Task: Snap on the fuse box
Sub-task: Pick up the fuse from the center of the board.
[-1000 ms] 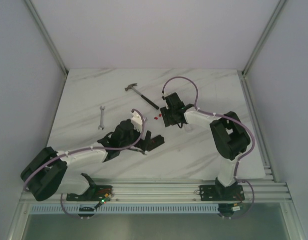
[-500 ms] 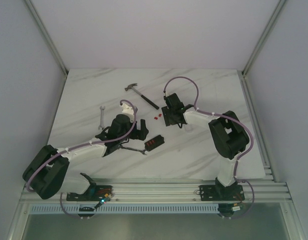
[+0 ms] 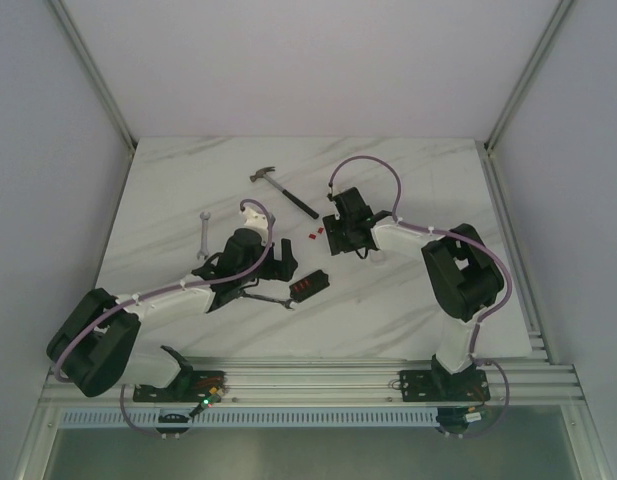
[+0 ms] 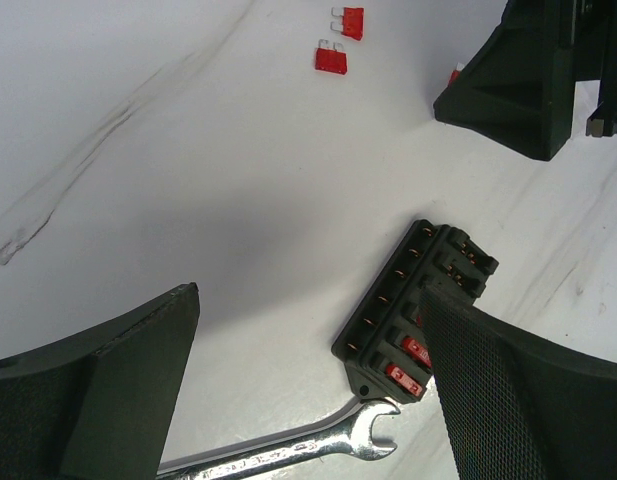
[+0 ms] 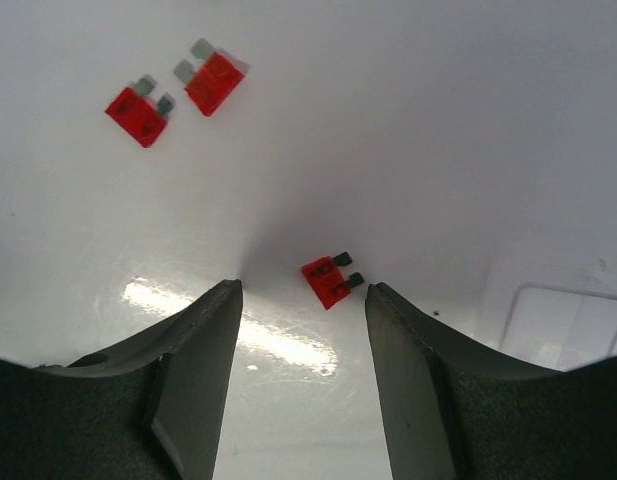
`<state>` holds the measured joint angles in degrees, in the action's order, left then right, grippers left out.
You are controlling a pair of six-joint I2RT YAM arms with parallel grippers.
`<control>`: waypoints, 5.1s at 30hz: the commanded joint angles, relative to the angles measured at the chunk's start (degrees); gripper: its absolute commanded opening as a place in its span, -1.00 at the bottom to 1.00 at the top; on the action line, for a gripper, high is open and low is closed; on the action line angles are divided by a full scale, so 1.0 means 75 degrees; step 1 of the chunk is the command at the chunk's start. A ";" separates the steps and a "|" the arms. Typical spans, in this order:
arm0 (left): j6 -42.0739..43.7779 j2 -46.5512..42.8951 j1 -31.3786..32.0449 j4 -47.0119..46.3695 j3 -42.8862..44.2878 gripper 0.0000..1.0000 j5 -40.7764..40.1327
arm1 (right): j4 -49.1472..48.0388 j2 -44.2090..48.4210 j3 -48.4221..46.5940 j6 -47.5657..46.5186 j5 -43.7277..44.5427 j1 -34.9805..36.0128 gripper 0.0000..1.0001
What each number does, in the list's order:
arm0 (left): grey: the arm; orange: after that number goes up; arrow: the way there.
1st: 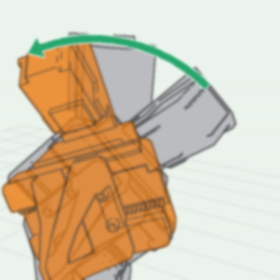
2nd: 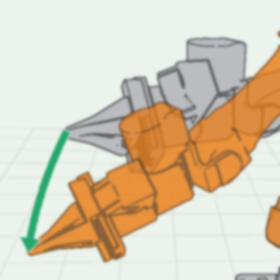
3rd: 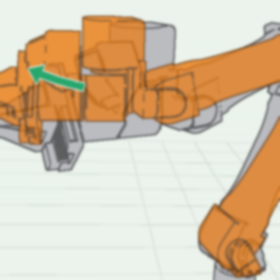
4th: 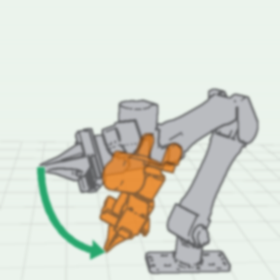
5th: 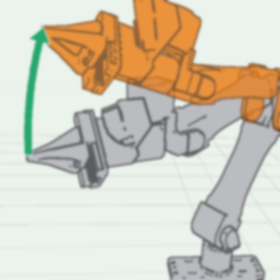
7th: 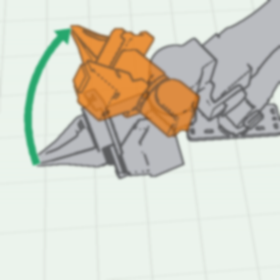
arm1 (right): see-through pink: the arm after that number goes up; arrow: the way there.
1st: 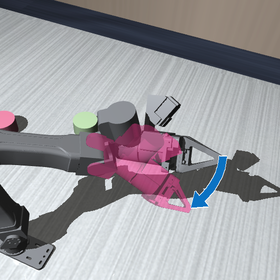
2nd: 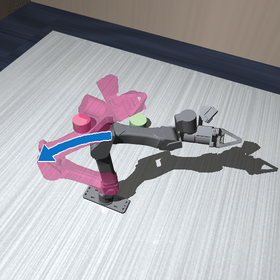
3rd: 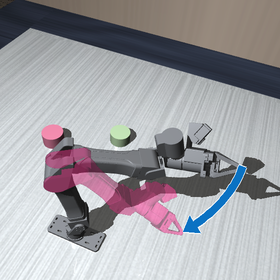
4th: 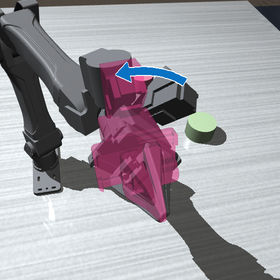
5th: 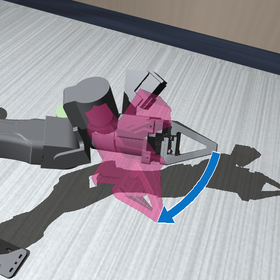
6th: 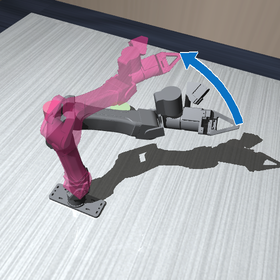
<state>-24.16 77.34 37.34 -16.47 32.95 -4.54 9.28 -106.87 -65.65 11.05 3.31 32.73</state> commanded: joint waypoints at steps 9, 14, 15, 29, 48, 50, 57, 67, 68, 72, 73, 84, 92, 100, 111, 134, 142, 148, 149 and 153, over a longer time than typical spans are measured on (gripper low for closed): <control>-0.0083 -0.0151 -0.0044 0.0098 0.0200 1.00 0.0083 | 0.0104 -0.0081 -0.0141 0.0393 -0.1464 0.0168 0.15; -0.0098 -0.0236 -0.0043 0.0111 0.0171 1.00 0.0078 | 0.0144 -0.0008 -0.0328 -0.0020 -0.1964 0.0239 0.15; -0.0107 -0.0259 -0.0042 0.0110 0.0168 1.00 0.0072 | 0.0191 0.0016 -0.0393 -0.0211 -0.1906 0.0231 0.15; -0.0597 -0.0656 -0.0477 -0.0054 -0.0372 1.00 0.0139 | 0.0786 -0.0667 -0.1571 -0.1854 -0.2269 -0.0507 0.16; -0.0761 -0.0529 -0.0704 -0.0048 -0.0459 1.00 0.0148 | 0.1003 -0.0350 -0.0588 -0.1242 -0.2515 -0.0423 0.14; -0.0749 -0.0494 -0.0713 -0.0045 -0.0430 1.00 0.0158 | 0.1002 -0.0238 -0.0475 -0.1215 -0.2466 -0.0357 0.14; -0.0762 -0.0378 -0.0713 -0.0051 -0.0339 1.00 0.0180 | 0.1129 -0.0214 -0.0682 -0.1074 -0.1388 -0.0202 0.09; -0.0897 -0.0352 -0.0731 -0.0002 -0.0304 1.00 0.0112 | 0.1411 -0.0470 -0.1155 0.0192 0.0186 0.0254 0.01; -0.0903 -0.0351 -0.0735 -0.0001 -0.0294 1.00 0.0113 | 0.1446 -0.0525 -0.1171 0.0317 0.0270 0.0310 0.01; -0.0962 -0.0329 -0.0748 0.0025 -0.0288 1.00 0.0081 | 0.1572 -0.0754 -0.1236 0.0831 0.0661 0.0489 -0.05; -0.0978 -0.0328 -0.0748 0.0031 -0.0291 1.00 0.0078 | 0.1584 -0.0780 -0.1248 0.0949 0.0722 0.0523 -0.07; -0.1078 -0.0374 -0.0769 0.0069 -0.0349 1.00 0.0020 | 0.1623 -0.0895 -0.1329 0.1368 0.1370 0.0628 -0.14; -0.1114 -0.0386 -0.0773 0.0066 -0.0362 1.00 0.0010 | 0.1726 -0.1097 -0.1408 0.1165 0.1090 0.0616 -0.15; -0.1105 -0.0363 -0.0773 0.0059 -0.0347 1.00 0.0085 | 0.1894 -0.1190 -0.1464 0.1073 0.1076 0.0620 -0.25; -0.1079 -0.0375 -0.0771 -0.0232 -0.0362 1.00 0.0500 | 0.1831 -0.0888 -0.1408 0.1068 0.1054 0.0617 -0.43; -0.1070 -0.0397 -0.0770 -0.0393 -0.0382 1.00 0.0636 | 0.2293 -0.0754 -0.1448 0.1028 0.0983 0.0623 -0.20; -0.1056 -0.0328 -0.0772 -0.0389 -0.0329 1.00 0.0683 | 0.2235 -0.0996 -0.1514 0.1052 0.0932 0.0620 -0.21; -0.1056 -0.0354 -0.0773 -0.0392 -0.0331 1.00 0.0710 | 0.2187 -0.1131 -0.1543 0.1095 0.0952 0.0622 -0.24; -0.1059 -0.0352 -0.0763 -0.0392 -0.0319 1.00 0.0716 | 0.2169 -0.1128 -0.1527 0.1112 0.0969 0.0619 -0.24; -0.1067 -0.0296 -0.0769 -0.0444 -0.0289 1.00 0.0785 | 0.2065 -0.1164 -0.1533 0.1146 0.1057 0.0620 -0.27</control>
<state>-32.10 74.52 31.86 -18.24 29.50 0.21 22.46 -112.84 -76.36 18.90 10.33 37.28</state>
